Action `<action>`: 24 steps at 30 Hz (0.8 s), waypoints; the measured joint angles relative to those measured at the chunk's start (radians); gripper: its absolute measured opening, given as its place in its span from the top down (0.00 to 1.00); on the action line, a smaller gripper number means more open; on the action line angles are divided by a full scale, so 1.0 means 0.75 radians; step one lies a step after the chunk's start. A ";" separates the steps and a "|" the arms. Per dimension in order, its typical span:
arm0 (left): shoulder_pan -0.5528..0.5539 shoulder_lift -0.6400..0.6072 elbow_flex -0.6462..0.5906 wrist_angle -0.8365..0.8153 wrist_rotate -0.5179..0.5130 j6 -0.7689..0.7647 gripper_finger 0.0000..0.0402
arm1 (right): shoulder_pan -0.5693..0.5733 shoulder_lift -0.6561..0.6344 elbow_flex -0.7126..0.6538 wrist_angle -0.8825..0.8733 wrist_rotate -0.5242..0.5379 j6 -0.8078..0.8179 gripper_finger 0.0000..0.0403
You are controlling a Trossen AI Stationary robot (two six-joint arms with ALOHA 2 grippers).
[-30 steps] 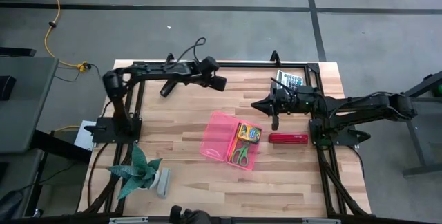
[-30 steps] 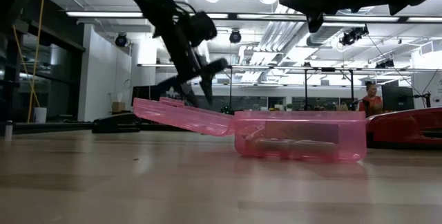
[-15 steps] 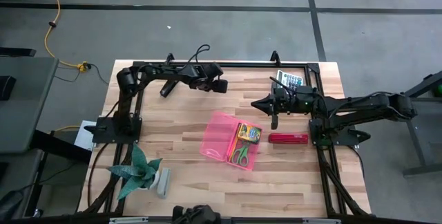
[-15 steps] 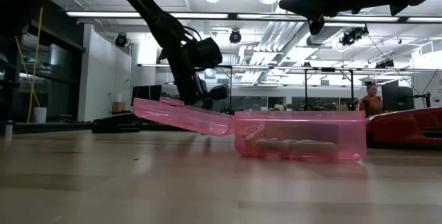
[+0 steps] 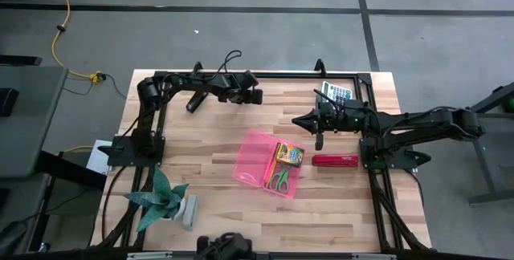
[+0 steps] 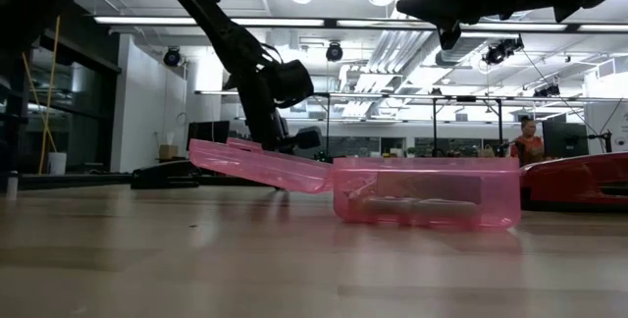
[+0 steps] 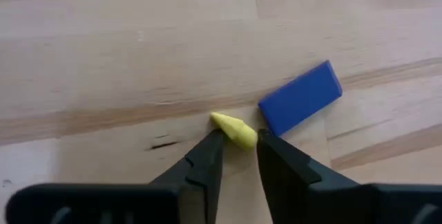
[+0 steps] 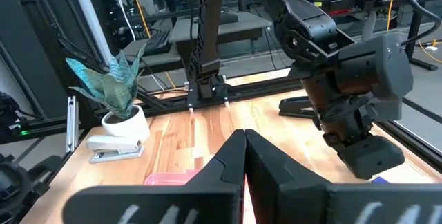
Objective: Pack school essentials
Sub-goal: Put the yellow eraser into the pink supply box
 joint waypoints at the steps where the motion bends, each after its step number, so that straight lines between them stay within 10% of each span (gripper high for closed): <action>1: 0.003 0.001 0.000 0.000 -0.001 0.001 0.82 | 0.000 0.000 0.000 0.000 0.000 -0.001 1.00; 8: 0.025 0.001 0.000 -0.010 0.020 0.050 0.98 | 0.000 0.000 0.000 -0.004 -0.003 -0.003 1.00; 24: 0.042 -0.219 -0.005 -0.079 0.066 0.458 1.00 | 0.000 0.000 0.000 -0.032 -0.005 -0.003 1.00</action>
